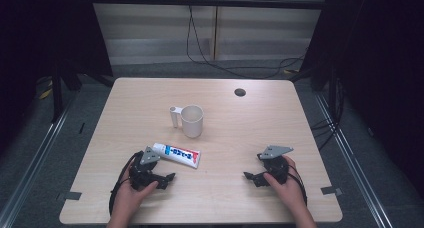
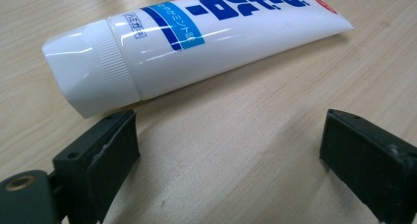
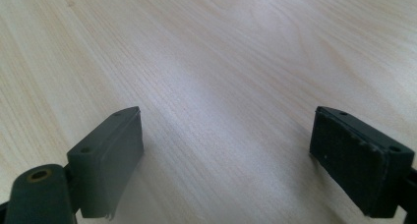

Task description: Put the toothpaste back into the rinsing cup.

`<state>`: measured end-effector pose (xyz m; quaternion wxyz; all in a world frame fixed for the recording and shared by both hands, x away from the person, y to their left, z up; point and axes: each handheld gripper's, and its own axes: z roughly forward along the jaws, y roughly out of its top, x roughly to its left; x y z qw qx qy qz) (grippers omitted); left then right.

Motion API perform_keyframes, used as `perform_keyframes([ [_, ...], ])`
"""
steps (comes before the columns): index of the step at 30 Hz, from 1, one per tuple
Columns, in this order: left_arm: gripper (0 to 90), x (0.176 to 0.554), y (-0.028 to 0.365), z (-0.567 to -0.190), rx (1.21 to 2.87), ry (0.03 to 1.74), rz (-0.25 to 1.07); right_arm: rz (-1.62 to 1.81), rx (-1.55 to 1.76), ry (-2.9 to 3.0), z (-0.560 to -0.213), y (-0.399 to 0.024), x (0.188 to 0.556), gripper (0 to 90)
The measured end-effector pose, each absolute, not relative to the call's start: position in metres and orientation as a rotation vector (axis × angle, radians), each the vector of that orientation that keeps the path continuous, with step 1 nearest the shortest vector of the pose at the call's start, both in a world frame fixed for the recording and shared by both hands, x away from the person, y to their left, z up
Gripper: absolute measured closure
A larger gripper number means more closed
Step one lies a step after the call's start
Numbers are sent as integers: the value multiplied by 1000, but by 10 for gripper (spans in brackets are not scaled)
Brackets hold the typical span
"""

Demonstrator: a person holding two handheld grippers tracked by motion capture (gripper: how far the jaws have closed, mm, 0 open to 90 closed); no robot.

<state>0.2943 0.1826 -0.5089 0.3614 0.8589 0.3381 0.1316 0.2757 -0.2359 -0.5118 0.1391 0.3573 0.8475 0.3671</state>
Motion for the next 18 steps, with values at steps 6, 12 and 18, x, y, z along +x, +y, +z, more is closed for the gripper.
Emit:
perform_keyframes([
  [6, 71, 294, 183, -509, 2215, 872, 337, 1057, 1034, 2442, -512, -236, 275, 126],
  [12, 121, 297, 185, -503, 2264, 858, 315, 1053, 1038, 2439, -512, -236, 274, 126],
  [18, 162, 303, 185, -488, 2453, 765, 363, 1053, 1042, 2438, -512, -236, 274, 126],
])
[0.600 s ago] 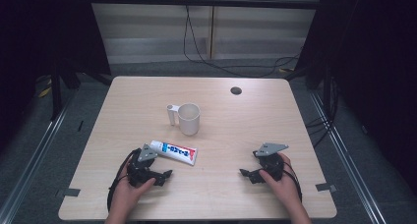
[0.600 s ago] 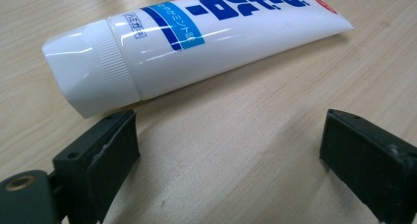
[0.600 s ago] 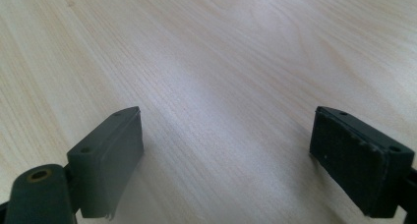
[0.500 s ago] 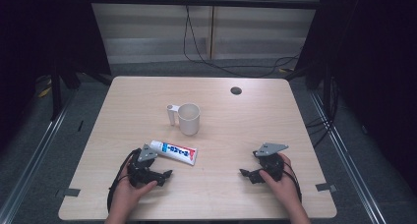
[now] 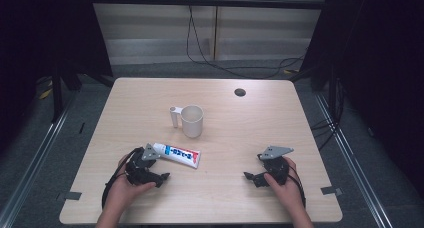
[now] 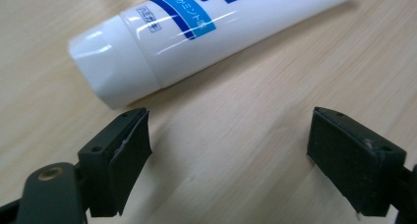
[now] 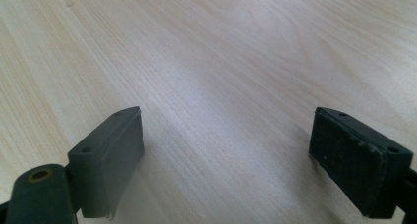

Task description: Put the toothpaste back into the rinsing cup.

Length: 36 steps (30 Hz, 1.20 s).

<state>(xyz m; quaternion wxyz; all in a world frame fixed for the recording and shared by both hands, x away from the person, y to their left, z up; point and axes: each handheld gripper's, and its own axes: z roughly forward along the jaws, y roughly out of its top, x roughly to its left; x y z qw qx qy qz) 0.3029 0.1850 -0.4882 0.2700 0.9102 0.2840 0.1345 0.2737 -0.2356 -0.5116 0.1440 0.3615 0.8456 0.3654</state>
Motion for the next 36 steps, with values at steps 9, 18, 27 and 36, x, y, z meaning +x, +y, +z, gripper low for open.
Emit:
perform_keyframes([
  [9, 162, 321, 168, -459, 2721, 523, 406, 1052, 1043, 2438, -512, -236, 274, 126],
  [18, 164, 339, 143, -439, 2803, 384, 423, 1054, 1045, 2437, -512, -236, 274, 126],
  [27, 167, 349, 118, -438, 2877, 257, 389, 1054, 1045, 2437, -512, -236, 274, 126],
  [36, 196, 357, 103, -452, 2913, 217, 319, 1054, 1045, 2437, -512, -236, 274, 126],
])
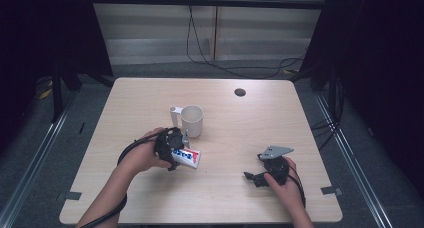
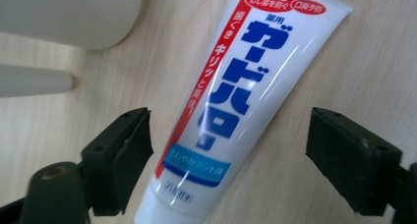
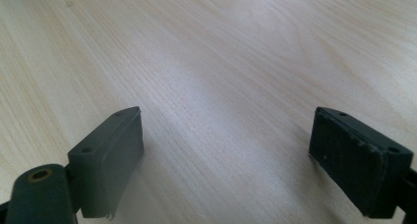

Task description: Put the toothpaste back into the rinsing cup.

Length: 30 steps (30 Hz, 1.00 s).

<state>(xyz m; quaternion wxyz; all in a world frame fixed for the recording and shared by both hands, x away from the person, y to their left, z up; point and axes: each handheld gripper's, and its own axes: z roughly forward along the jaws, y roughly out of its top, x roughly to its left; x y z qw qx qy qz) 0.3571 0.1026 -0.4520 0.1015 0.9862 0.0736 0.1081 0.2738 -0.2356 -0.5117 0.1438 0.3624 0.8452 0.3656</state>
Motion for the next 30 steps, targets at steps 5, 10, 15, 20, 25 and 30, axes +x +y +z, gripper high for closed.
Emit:
perform_keyframes([
  [5, 199, 359, 100, -459, 2928, 197, 288, 1057, 1045, 2437, -512, -236, 274, 126],
  [10, 212, 364, 99, -463, 2941, 195, 273, 1054, 1045, 2436, -512, -236, 274, 126],
  [15, 281, 366, 97, -466, 2950, 175, 287, 1054, 1045, 2436, -512, -236, 274, 126],
  [20, 313, 367, 93, -468, 2976, 155, 289, 1053, 1043, 2438, -512, -236, 274, 126],
  [25, 324, 367, 94, -468, 2973, 155, 287, 1053, 1043, 2438, -512, -236, 274, 126],
  [30, 371, 366, 94, -467, 2991, 150, 258, 1053, 1044, 2437, -512, -236, 274, 126],
])
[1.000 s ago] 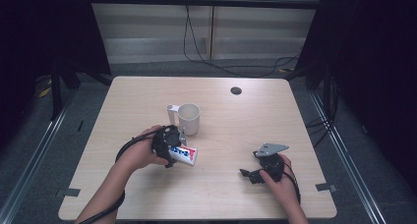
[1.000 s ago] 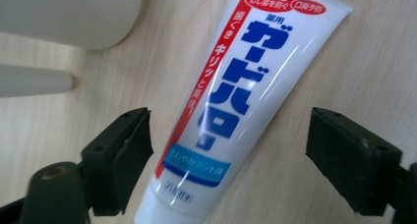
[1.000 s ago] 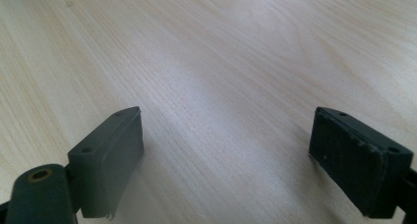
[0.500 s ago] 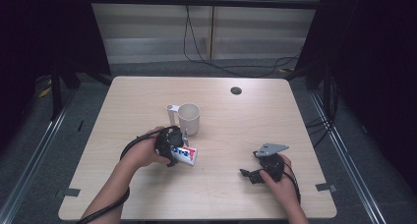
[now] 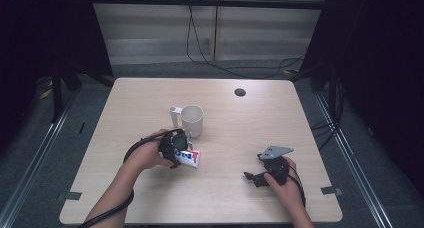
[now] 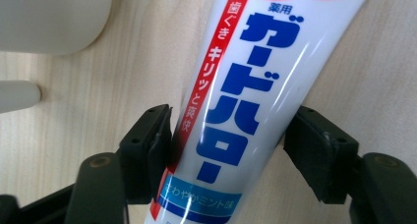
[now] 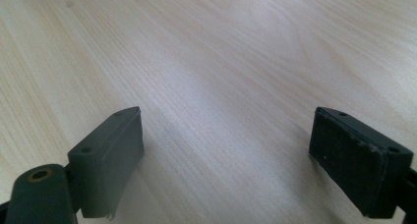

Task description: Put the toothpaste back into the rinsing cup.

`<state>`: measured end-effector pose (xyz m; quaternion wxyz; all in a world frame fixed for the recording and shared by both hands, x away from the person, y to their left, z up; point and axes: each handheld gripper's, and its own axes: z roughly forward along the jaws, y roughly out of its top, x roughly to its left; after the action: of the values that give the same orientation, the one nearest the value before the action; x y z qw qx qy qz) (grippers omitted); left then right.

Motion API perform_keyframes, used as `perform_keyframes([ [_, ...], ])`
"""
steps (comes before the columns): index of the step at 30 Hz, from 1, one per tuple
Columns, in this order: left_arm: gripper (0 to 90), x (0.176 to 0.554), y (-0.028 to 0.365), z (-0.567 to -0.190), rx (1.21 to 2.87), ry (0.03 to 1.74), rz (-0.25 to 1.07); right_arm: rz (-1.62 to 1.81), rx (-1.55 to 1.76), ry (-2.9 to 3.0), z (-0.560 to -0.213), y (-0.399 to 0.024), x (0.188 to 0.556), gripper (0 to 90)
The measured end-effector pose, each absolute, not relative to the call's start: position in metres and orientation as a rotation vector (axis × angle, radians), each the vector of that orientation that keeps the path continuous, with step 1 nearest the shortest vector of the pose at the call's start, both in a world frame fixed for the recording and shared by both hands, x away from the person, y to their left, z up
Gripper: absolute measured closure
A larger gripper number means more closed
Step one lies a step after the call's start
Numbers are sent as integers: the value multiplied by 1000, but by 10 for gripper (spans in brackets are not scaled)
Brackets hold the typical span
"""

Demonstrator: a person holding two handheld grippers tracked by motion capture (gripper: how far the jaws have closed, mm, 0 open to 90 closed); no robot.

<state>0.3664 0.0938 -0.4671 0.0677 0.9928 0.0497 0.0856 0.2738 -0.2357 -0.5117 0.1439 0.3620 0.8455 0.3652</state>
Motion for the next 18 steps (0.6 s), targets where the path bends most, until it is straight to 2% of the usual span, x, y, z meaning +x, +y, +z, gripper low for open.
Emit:
perform_keyframes([
  [2, 379, 368, 93, -467, 3006, 156, 237, 1054, 1046, 2436, -512, -236, 274, 126],
  [5, 438, 369, 91, -466, 3026, 141, 214, 1054, 1045, 2437, -512, -236, 274, 126],
  [11, 538, 363, 85, -465, 3079, 81, 269, 1053, 1043, 2437, -512, -236, 274, 126],
  [12, 583, 364, 85, -464, 3079, 89, 253, 1053, 1043, 2439, -512, -236, 274, 126],
  [18, 642, 362, 96, -458, 3002, 129, 184, 1057, 1043, 2438, -512, -236, 274, 126],
])
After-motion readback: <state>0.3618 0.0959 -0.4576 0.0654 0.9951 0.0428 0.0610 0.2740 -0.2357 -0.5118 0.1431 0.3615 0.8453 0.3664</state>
